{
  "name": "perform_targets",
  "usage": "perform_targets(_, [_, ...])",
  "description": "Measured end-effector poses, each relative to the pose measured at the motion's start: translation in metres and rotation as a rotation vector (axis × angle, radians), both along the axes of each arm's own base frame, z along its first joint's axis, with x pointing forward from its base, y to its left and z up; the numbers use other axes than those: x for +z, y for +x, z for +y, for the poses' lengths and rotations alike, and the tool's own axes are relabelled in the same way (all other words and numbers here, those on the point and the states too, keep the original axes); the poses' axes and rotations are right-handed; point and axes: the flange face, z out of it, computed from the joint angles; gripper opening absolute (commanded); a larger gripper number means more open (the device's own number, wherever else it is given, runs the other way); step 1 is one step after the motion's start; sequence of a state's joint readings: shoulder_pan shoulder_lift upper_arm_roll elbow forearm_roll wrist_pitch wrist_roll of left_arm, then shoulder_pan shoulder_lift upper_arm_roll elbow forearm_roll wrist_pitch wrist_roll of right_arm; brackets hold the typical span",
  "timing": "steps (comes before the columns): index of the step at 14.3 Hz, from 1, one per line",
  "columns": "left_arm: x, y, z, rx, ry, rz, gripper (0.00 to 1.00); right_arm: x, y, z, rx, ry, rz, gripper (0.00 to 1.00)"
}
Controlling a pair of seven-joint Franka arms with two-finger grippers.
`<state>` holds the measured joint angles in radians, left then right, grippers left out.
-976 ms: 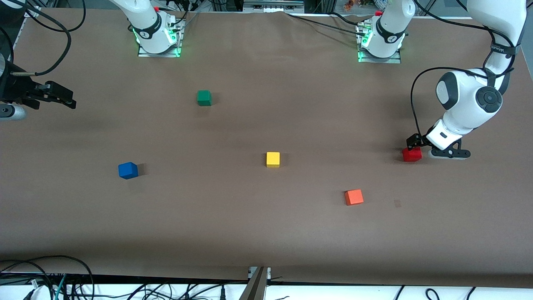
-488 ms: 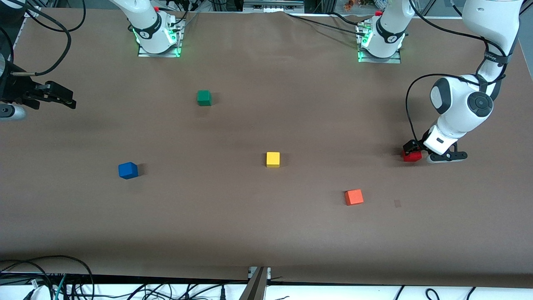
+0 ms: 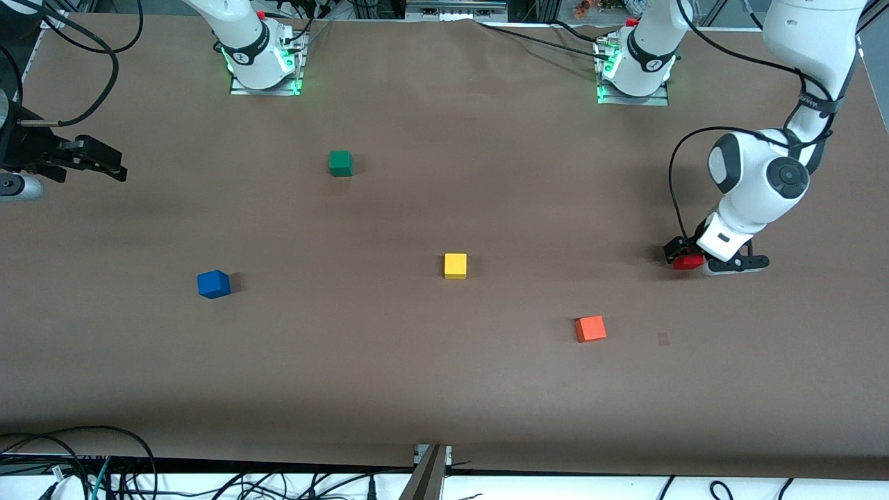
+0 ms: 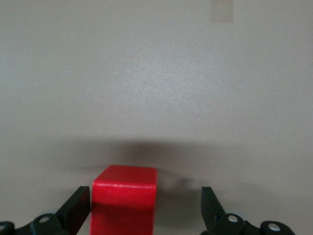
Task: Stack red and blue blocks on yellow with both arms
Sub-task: 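Close the left gripper on the red cube and lift it, then carry the red cube with the left gripper over the yellow cube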
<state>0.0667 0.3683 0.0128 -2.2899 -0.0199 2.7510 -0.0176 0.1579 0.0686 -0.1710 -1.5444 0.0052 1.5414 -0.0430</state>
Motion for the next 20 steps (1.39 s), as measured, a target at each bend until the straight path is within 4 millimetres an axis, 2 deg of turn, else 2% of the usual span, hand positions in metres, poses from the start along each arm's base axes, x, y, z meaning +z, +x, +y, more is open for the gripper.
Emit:
perform_targets(2, [-0.01, 0.0, 0.001, 0.0, 0.001, 0.002, 1.0, 0.0, 0.0, 0.0, 0.0, 0.0, 0.0, 1.0])
perform_targets(5, [-0.012, 0.001, 0.005, -0.008, 0.003, 0.001, 1.0, 0.0, 0.0, 0.0, 0.0, 0.0, 0.0, 1.0])
perform_targets(6, [-0.012, 0.001, 0.006, -0.011, 0.003, 0.001, 0.94, 0.0, 0.0, 0.0, 0.0, 0.0, 0.0, 1.0])
perform_targets(7, [-0.012, 0.001, 0.007, -0.011, 0.004, 0.001, 0.66, 0.0, 0.0, 0.0, 0.0, 0.0, 0.0, 1.0])
perform_targets(8, [-0.012, 0.001, 0.007, -0.012, 0.004, 0.001, 0.12, 0.0, 0.0, 0.0, 0.0, 0.0, 0.0, 1.0])
perform_targets(9, [-0.011, 0.001, 0.007, -0.012, 0.004, 0.001, 0.0, 0.0, 0.0, 0.0, 0.0, 0.0, 0.0, 1.0])
perform_targets(13, [-0.01, 0.003, 0.008, -0.014, 0.005, -0.003, 0.0, 0.0, 0.0, 0.0, 0.0, 0.0, 0.0, 1.0])
perform_targets(15, [-0.003, 0.01, -0.003, 0.018, -0.005, 0.011, 0.0, 0.0, 0.0, 0.0, 0.0, 0.0, 0.0, 1.0])
perform_targets(17, [0.02, 0.022, -0.042, 0.078, -0.02, 0.06, 0.0, 0.0, 0.0, 0.0, 0.0, 0.0, 0.0, 1.0])
perform_targets(20, [0.081, 0.031, -0.131, 0.183, -0.029, 0.095, 0.0, 0.0, 0.0, 0.0, 0.0, 0.0, 0.0, 1.0])
